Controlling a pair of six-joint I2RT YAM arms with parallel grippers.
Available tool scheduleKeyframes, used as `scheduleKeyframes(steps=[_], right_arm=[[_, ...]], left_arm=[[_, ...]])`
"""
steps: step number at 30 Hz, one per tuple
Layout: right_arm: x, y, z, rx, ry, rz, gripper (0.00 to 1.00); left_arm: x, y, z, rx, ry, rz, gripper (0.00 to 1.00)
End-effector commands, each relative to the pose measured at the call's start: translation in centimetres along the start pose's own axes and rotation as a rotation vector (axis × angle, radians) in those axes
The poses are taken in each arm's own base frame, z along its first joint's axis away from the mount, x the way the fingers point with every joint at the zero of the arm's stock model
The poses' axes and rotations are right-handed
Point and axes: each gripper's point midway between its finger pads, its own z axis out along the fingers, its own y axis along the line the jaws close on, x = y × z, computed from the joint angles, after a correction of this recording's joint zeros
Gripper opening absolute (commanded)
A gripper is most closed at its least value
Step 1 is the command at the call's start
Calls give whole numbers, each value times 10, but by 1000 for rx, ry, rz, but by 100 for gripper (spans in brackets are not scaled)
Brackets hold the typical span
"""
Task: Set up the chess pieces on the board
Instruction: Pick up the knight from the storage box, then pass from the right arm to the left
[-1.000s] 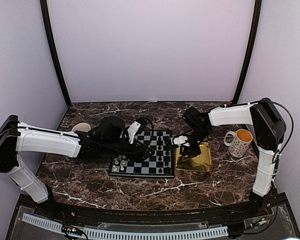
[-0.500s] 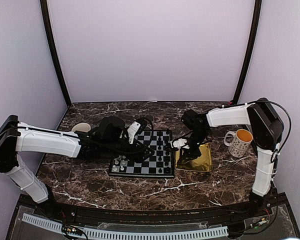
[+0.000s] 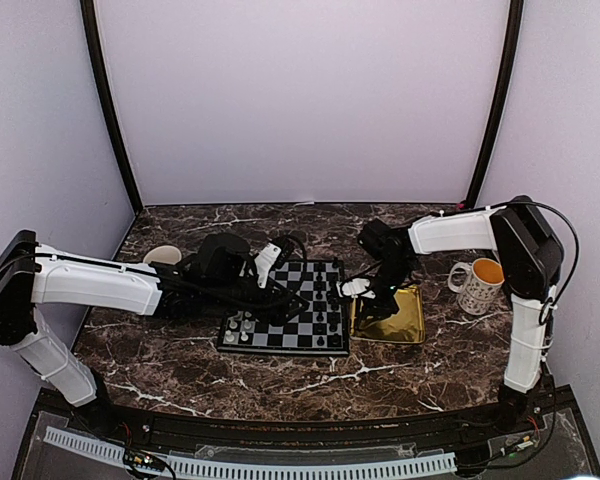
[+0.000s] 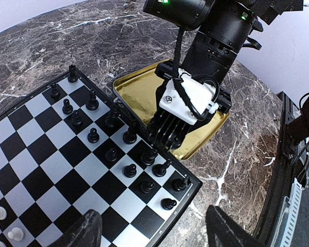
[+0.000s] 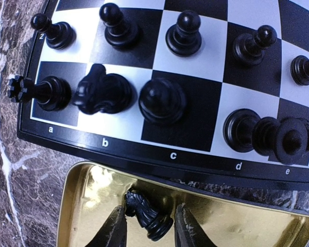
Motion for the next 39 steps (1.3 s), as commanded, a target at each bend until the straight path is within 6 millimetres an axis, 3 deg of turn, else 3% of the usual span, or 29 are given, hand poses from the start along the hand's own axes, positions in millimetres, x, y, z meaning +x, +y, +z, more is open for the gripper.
scheduleKeyframes(steps=[1,14,22,26,30,32,39], right_arm=[[16,13,10,-44,69,8,32],[33,16,5,29,124,25,25],[17,16,1,62,19,95,21],[3,9,-24,105,-86,170,20],[-19,1,-69,171,-247,245,19],[-27,6,-83,183,-317,273,19],[-58,2,-122,223,-469,334,18]], left_arm=[[-9,-5,-6,12,-33,0,72],[-12,-9,-2,32,-38,-4,71],[-13,-9,-2,35,-47,-4,71],[-18,-6,-3,15,-68,-4,71],[-30,-1,-5,-14,-127,-62,70],[-39,-2,-5,-4,-172,-116,69],[-71,-27,17,159,-248,-233,61]])
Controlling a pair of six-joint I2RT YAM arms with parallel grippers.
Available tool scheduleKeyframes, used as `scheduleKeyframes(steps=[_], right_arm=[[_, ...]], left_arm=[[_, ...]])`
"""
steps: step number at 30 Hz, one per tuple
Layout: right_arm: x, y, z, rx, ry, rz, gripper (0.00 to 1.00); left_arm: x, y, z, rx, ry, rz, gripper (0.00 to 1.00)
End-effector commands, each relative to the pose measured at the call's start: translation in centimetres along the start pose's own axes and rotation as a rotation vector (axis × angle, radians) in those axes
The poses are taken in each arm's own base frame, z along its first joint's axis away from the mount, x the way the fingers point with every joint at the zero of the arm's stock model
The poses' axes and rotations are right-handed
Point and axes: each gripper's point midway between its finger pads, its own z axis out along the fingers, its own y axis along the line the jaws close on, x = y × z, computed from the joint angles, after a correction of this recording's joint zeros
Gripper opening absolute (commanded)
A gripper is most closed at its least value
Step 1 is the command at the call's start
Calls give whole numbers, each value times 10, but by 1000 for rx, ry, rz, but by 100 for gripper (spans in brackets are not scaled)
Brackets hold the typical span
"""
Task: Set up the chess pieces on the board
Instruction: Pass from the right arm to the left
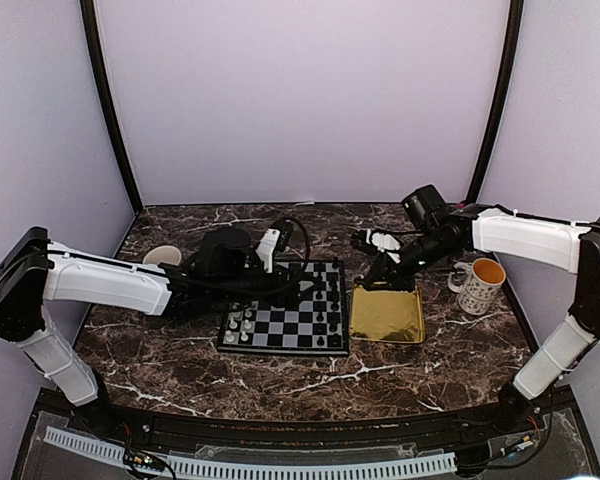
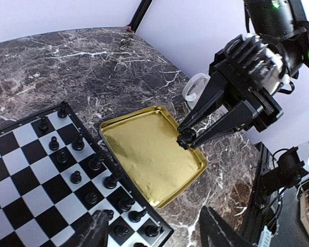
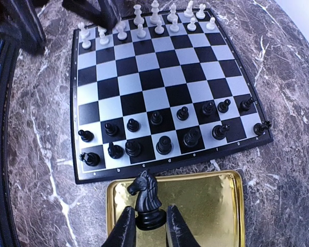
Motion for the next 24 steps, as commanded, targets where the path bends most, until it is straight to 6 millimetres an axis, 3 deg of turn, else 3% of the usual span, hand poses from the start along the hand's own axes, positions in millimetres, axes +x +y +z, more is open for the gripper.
scheduleKeyframes(steps=[1,6,11,24], right_arm=[[-25,0,-5,-15,-97,89,18],[-37,-7,-8,17,-141,102,18],[-38,-7,-9,21,-150,104,18],[-45,-2,-13,15,-176,90,19]], left_arm=[[-27,-26,20,125,-75,-96,60],[-42,-41,35,215,-110,-150,56],[-44,-49,49,272,-101,-190,57],[-36,-44,75,272,-92,-251,49]])
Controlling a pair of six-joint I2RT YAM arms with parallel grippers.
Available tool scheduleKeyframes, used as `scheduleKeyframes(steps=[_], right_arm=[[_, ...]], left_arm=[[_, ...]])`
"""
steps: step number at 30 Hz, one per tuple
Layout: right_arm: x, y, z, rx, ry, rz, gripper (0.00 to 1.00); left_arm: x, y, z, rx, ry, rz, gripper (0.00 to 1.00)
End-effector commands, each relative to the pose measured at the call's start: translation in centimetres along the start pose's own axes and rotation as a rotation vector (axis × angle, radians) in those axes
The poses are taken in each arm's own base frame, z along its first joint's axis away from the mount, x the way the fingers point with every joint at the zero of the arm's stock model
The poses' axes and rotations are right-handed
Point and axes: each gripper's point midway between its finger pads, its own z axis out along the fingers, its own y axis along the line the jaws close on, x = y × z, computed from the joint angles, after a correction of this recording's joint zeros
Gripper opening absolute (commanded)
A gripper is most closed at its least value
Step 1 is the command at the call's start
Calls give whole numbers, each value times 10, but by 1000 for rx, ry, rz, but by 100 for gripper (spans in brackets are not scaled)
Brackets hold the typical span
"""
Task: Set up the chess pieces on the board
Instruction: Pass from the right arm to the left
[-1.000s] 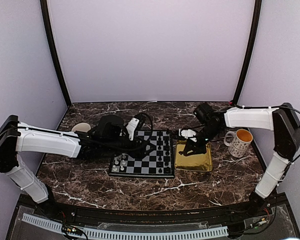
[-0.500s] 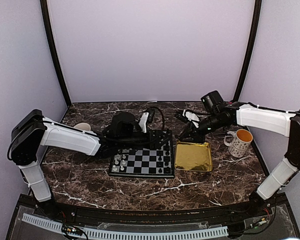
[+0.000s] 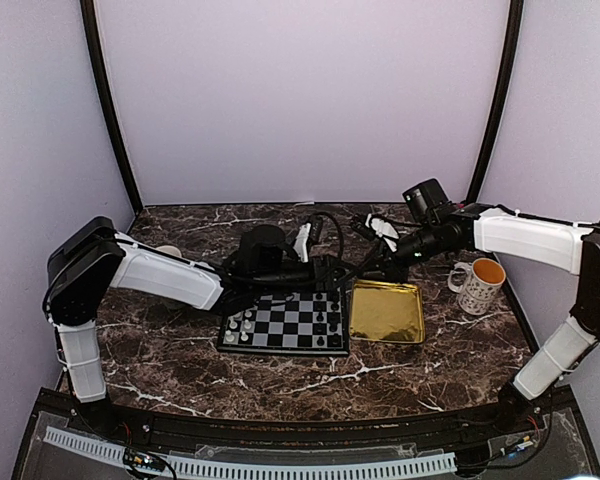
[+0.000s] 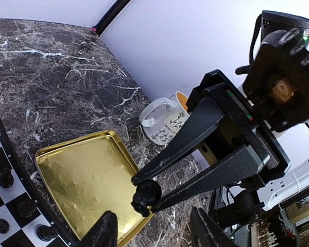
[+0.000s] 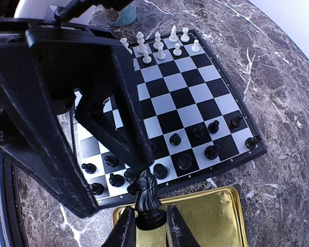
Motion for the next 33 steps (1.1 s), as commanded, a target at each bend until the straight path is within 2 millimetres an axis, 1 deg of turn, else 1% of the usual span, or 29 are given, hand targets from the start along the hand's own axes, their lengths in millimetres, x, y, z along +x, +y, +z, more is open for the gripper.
scheduleKeyframes(steps=[1,6,13,15,18,22,26,29,33], right_arm=[[-14,8,-6,-9,-52,-29,19],[-12,10,-4,-14,-44,-33,19],[-12,12,-4,-11,-42,-47,19],[-13,13,-4,-13,-44,-51,19],[-13,15,-4,-13,-43,-56,19],[-13,15,-5,-7,-44,-59,19],[-14,15,-6,-1,-46,-63,20],[-13,14,-7,9,-43,-59,25],[-11,14,-16,42,-41,-69,34]], left_arm=[[-11,-14,5,54,-41,-14,47],[-12,-12,8,65,-58,-51,40],[-20,-14,7,79,-97,-57,38],[-22,-14,8,80,-106,-62,36],[-23,-13,11,89,-106,-75,30],[-21,-12,13,101,-102,-87,18],[-24,-12,13,110,-109,-88,8],[-27,-12,11,116,-113,-72,3],[-35,-8,1,78,-103,-2,3]])
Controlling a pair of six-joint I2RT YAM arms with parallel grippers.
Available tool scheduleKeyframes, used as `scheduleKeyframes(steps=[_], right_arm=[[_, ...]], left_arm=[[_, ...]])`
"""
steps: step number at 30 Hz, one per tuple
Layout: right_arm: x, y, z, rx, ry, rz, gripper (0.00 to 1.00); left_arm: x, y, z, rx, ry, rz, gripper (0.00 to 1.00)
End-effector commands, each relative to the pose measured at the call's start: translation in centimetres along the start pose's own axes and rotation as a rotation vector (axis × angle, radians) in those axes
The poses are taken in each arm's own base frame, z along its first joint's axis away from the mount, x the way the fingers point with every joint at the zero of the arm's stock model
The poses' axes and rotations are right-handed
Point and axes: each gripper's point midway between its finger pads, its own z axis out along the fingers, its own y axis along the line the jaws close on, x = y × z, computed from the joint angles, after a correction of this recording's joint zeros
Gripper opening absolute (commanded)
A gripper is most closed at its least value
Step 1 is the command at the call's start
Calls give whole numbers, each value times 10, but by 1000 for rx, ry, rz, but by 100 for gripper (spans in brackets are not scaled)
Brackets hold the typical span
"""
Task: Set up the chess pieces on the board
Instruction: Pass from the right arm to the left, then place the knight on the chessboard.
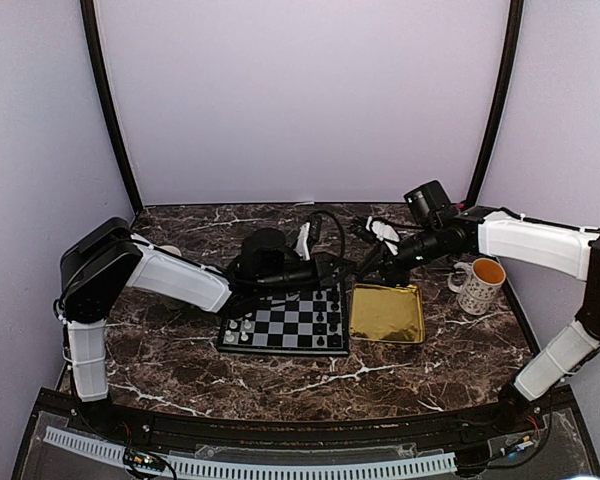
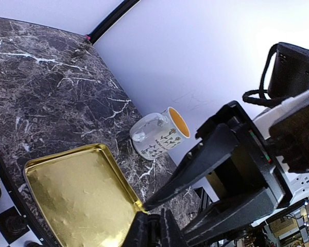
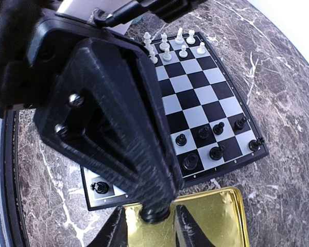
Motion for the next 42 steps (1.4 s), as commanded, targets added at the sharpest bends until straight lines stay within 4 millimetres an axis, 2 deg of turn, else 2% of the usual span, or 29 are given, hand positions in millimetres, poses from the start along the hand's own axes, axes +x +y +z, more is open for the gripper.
scheduleKeyframes(steps=[1,5,11,12,13,14,15,19,24,29,33,36,38,42], right_arm=[[-12,2,-20,64,-45,-51,36],[-16,-4,-38,136,-58,-65,39],[-22,-38,-57,313,29,-86,41],[-25,-45,-60,339,37,-70,47],[-28,-49,-63,354,39,-53,62],[-32,-51,-65,357,25,-46,89],[-38,-51,-66,356,2,-44,100],[-52,-53,-66,351,-77,-18,100],[-43,-44,-46,219,8,-3,100],[-38,-37,-41,171,18,2,92],[-36,-45,-38,196,26,58,85],[-34,-46,-35,187,43,79,84],[-35,-46,-34,177,40,68,83],[-42,-42,-35,160,16,38,83]], left_arm=[[-27,-17,-13,6,-20,137,2],[-30,-14,-30,-115,67,349,3],[-18,19,-69,-365,240,544,2],[-15,25,-74,-398,266,551,2],[-11,32,-78,-428,289,553,3],[-7,39,-82,-453,307,552,2],[-2,45,-85,-475,324,548,2],[11,67,-92,-541,359,527,3],[27,88,-93,-585,406,510,5],[43,103,-89,-609,446,515,7],[51,114,-88,-636,471,529,8],[55,117,-87,-641,480,532,9],[58,119,-86,-643,489,529,14],[60,122,-87,-655,497,515,32]])
